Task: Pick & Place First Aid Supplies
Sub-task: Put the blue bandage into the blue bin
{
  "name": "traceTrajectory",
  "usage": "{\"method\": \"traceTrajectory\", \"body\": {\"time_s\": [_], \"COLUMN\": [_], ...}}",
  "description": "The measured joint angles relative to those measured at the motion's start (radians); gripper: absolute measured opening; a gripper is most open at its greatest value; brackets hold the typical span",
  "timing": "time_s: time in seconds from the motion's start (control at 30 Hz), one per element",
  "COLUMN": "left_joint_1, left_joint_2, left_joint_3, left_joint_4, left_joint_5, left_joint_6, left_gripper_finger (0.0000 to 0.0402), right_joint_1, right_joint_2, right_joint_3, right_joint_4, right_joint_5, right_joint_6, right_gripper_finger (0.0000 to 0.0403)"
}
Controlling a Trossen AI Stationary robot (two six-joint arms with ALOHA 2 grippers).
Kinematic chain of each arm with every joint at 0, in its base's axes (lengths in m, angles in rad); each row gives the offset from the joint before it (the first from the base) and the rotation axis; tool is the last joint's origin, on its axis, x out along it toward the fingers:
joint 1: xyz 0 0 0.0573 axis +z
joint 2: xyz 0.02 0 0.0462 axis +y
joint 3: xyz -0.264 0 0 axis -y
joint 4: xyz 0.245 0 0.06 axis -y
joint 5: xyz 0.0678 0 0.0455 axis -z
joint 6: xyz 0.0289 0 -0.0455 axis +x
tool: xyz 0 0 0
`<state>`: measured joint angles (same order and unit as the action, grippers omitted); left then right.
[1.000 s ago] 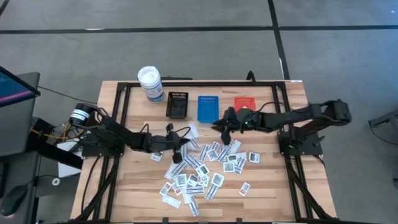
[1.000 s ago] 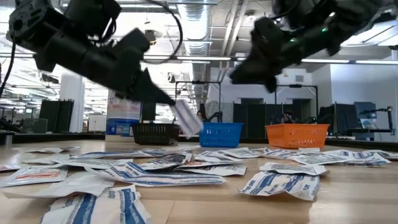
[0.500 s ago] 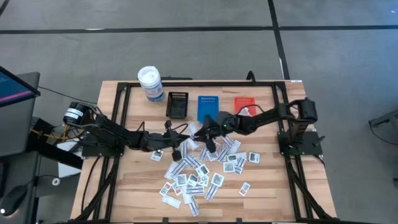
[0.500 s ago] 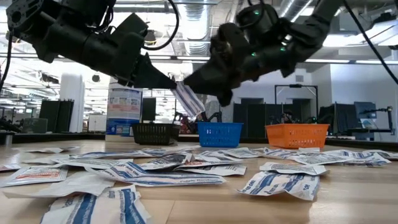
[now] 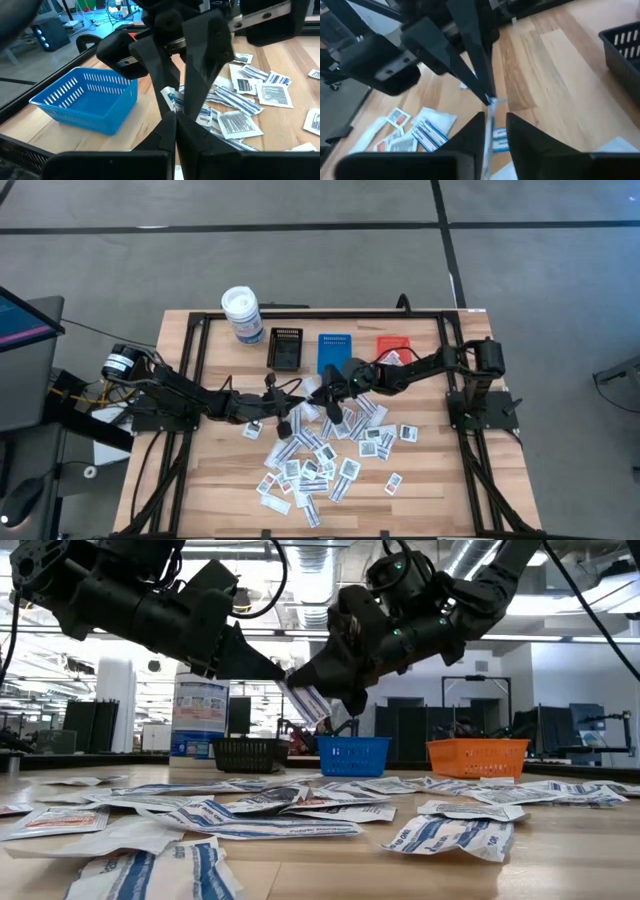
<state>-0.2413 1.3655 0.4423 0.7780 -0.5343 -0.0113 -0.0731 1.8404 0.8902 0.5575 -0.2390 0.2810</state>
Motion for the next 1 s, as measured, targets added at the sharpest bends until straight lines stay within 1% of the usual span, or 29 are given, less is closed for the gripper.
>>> {"method": "traceTrajectory", "body": {"time_s": [0.13,0.2,0.3,0.43,0.53,0.93,1.0], "left_joint_1": [0.000,0.000,0.000,0.000,-0.001,-0.001,-0.001], "left_joint_2": [0.000,0.000,0.000,0.000,0.000,0.000,0.000], "left_joint_3": [0.000,0.000,0.000,0.000,0.000,0.000,0.000], "left_joint_4": [0.001,0.001,0.001,0.002,0.001,0.005,0.010], "left_joint_5": [0.000,0.000,-0.001,-0.043,-0.041,-0.039,-0.052], "left_joint_6": [0.000,0.000,0.000,0.000,0.000,0.000,0.000], "left_gripper_finger": [0.0005,0.0005,0.0004,0.0004,0.0004,0.0003,0.0003], "right_joint_1": [0.000,0.000,0.000,0.002,0.004,0.016,0.020], "right_joint_2": [0.000,0.000,-0.001,-0.001,-0.002,-0.003,-0.003], "right_joint_3": [0.000,0.000,0.001,0.000,0.002,0.003,0.000], "right_joint_4": [-0.004,-0.012,-0.044,-0.099,-0.115,-0.140,-0.158], "right_joint_5": [0.000,0.000,0.000,0.000,0.001,0.001,0.000], "right_joint_6": [0.000,-0.002,-0.002,-0.002,-0.003,0.000,0.000], "right_gripper_finger": [0.0015,0.0005,0.0011,0.0007,0.0002,0.0005,0.0006]}}
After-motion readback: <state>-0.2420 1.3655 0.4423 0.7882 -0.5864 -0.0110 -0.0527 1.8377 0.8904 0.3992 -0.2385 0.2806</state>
